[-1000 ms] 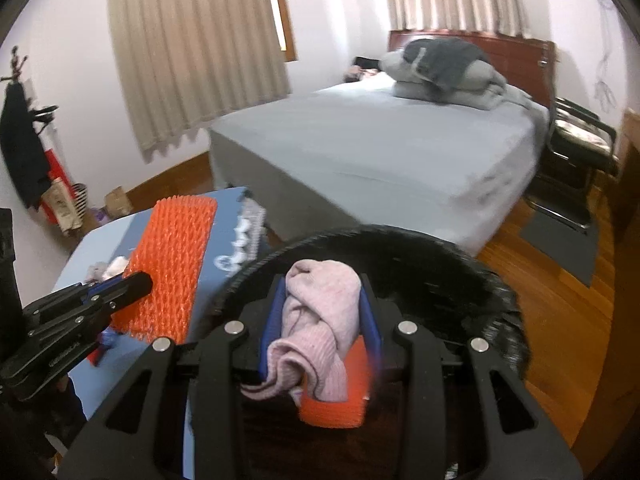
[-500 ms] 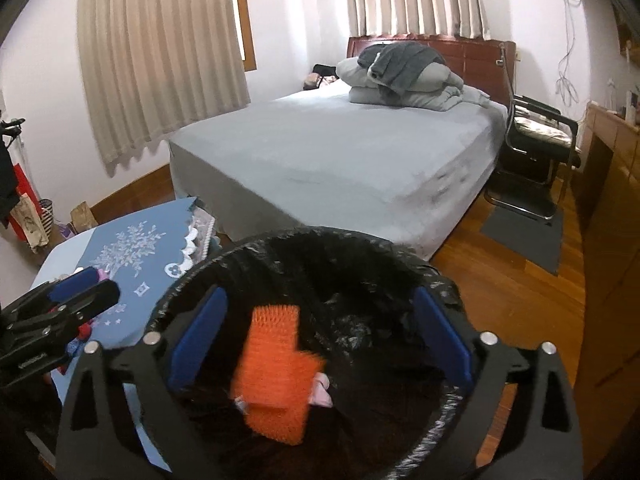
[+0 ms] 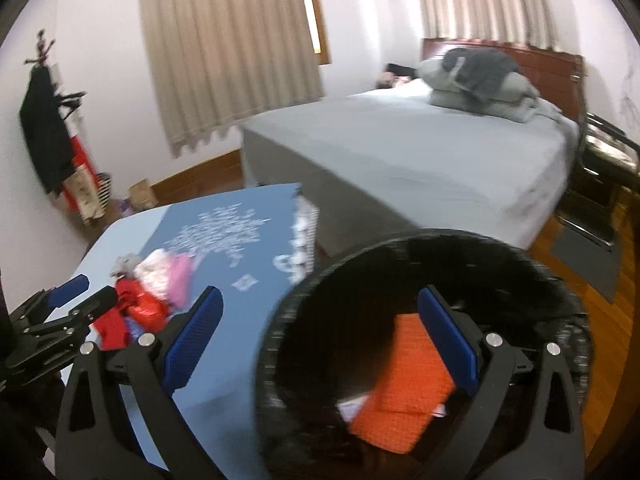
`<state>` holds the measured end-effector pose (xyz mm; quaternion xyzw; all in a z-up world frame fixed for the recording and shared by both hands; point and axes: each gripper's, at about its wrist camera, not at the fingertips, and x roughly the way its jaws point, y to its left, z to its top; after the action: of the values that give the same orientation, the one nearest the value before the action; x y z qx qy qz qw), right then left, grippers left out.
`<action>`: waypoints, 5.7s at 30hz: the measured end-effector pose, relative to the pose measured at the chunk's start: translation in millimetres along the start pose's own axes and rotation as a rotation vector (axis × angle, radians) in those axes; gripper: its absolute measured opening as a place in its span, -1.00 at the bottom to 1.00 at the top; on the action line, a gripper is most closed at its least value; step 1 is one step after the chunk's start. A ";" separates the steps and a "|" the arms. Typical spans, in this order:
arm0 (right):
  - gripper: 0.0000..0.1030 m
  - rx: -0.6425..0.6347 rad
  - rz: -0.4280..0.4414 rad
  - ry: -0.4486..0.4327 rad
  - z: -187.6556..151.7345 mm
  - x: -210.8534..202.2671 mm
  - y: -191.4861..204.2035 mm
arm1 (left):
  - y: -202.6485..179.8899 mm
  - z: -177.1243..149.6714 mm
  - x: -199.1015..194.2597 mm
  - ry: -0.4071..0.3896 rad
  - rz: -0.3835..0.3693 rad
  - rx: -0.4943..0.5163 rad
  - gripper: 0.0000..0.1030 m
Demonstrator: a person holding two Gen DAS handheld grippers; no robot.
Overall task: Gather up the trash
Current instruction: 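Release the orange net and pink cloth into the black bin with both tools, then grasp the red glove with the left tool, then lift the red glove with the left tool while the right tool grasps the red cloth, then carry the glove and red cloth over the black bin and release both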
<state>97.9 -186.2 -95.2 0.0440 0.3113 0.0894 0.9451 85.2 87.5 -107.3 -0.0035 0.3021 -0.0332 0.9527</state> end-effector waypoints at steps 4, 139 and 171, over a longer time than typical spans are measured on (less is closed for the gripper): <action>0.85 -0.041 0.054 0.016 -3.8 12.6 30.0 | 30.8 -12.5 1.0 0.020 0.064 -0.040 0.51; -0.77 -0.252 0.466 0.131 29.3 76.1 221.6 | 157.6 -5.7 -21.1 0.043 0.080 -0.254 -0.87; -0.78 -0.115 0.339 -0.050 69.3 -12.7 96.2 | 43.0 50.0 -32.7 -0.052 -0.123 -0.113 -0.87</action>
<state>115.6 -96.4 -18.8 0.0441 0.2703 0.2639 0.9249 89.9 131.9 -48.7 -0.0767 0.2778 -0.0745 0.9547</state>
